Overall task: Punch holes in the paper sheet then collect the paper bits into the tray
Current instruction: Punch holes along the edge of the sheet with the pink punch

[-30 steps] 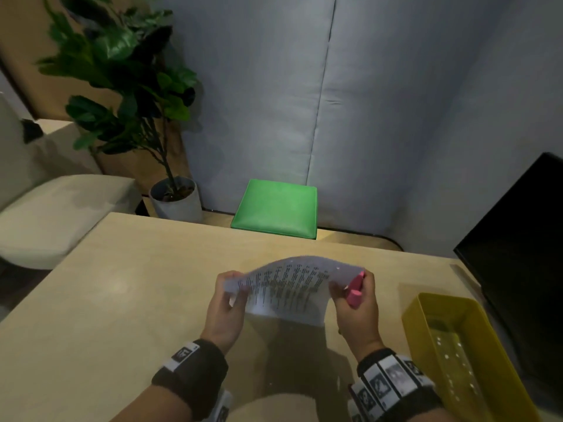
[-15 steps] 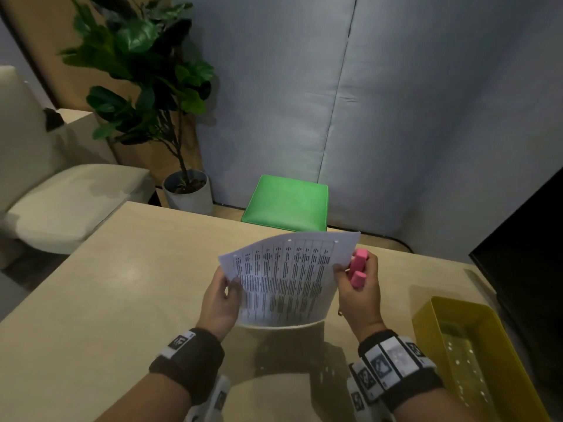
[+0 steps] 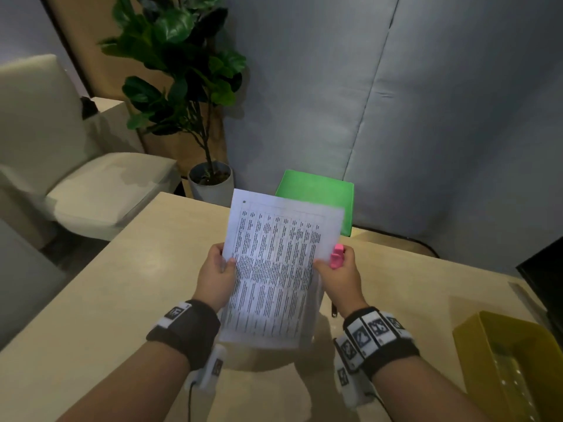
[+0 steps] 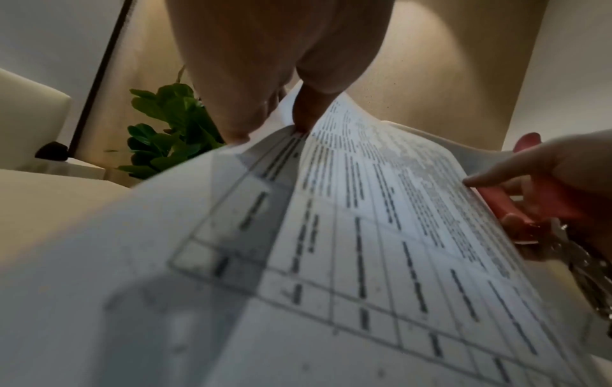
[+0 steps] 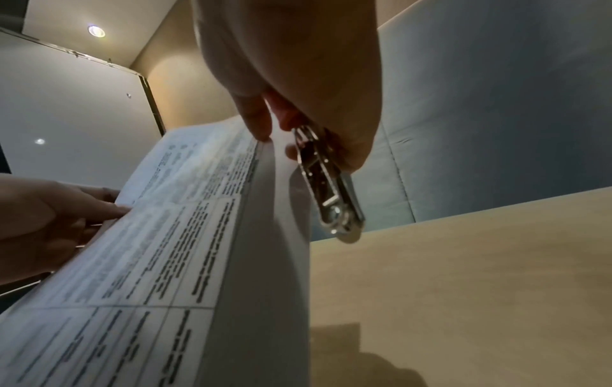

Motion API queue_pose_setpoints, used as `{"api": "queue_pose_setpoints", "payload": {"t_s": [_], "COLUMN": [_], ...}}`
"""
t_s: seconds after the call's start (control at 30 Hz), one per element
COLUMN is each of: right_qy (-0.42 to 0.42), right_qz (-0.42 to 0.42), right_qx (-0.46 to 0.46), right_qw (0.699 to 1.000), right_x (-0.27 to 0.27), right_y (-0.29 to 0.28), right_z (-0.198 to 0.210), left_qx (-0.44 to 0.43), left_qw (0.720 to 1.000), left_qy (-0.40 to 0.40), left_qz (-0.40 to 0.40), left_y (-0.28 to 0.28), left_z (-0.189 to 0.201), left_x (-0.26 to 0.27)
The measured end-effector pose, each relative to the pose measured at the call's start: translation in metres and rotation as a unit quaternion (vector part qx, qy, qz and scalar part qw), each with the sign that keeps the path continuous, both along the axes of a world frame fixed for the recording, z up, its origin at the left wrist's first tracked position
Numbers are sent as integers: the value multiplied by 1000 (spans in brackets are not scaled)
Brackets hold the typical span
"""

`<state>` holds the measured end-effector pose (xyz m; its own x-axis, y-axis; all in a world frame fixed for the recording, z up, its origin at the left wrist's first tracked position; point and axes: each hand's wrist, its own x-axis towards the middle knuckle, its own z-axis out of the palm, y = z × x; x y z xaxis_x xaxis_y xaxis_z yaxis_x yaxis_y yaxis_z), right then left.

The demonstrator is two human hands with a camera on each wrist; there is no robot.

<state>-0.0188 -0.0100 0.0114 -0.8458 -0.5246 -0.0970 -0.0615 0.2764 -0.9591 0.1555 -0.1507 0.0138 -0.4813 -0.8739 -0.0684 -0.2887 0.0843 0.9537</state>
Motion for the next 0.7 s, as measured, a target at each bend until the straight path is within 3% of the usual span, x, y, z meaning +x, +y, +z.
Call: {"api": "queue_pose_setpoints", "payload": {"t_s": [0.27,0.7], "right_qy": [-32,-62], "right_qz": [23,58], "right_qx": [61,184], "right_qw": [997,979], "right_x": [28,52], "right_y": [-66,-118], "right_z": [-11,-64], "left_qx": [-20,14], "left_qw": [995,987], "left_qy": [-81,-136], "left_qz": [49,86], "left_y": [-50,-111], "left_z": [-9,-70], "left_x": [28,46]}}
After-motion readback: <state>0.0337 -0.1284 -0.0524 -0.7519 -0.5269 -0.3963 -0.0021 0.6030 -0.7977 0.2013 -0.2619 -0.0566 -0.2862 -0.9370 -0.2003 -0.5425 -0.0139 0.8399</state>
